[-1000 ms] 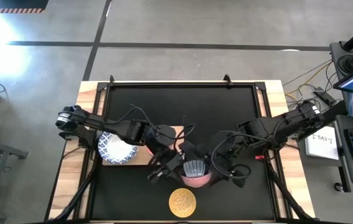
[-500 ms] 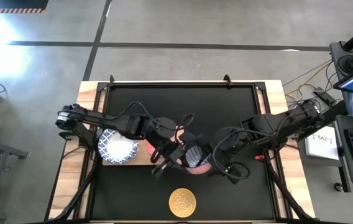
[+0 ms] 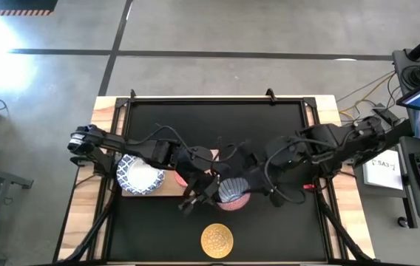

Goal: Place and stack bowls onto a shelf
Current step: Stack the dark blue bowl on top of the red bowl on the shelf, then stack the yellow bowl on top of the dark blue bowl on the shelf

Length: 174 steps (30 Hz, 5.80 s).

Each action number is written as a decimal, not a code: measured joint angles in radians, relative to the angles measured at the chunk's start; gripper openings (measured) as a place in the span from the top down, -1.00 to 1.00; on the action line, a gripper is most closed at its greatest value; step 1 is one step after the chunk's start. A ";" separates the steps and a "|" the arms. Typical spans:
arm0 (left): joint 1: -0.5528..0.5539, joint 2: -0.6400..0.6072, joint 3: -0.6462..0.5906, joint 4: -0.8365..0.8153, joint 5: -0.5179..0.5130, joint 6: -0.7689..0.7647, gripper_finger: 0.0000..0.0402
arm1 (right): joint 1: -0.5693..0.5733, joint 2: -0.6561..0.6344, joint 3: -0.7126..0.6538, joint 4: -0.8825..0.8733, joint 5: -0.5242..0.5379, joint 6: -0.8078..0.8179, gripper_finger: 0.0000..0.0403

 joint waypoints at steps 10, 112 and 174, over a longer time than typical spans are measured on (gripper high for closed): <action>0.018 -0.013 0.000 -0.162 -0.291 -0.002 0.97 | 0.002 0.001 0.155 -0.144 0.140 0.038 -0.02; -0.371 0.062 -0.061 -0.221 -0.479 -0.622 0.31 | 0.037 -0.005 -0.068 -0.616 0.306 0.922 -0.02; -0.426 0.462 0.117 -0.335 -0.592 -0.266 0.61 | 0.367 -0.002 -0.245 -0.451 0.378 1.297 -0.02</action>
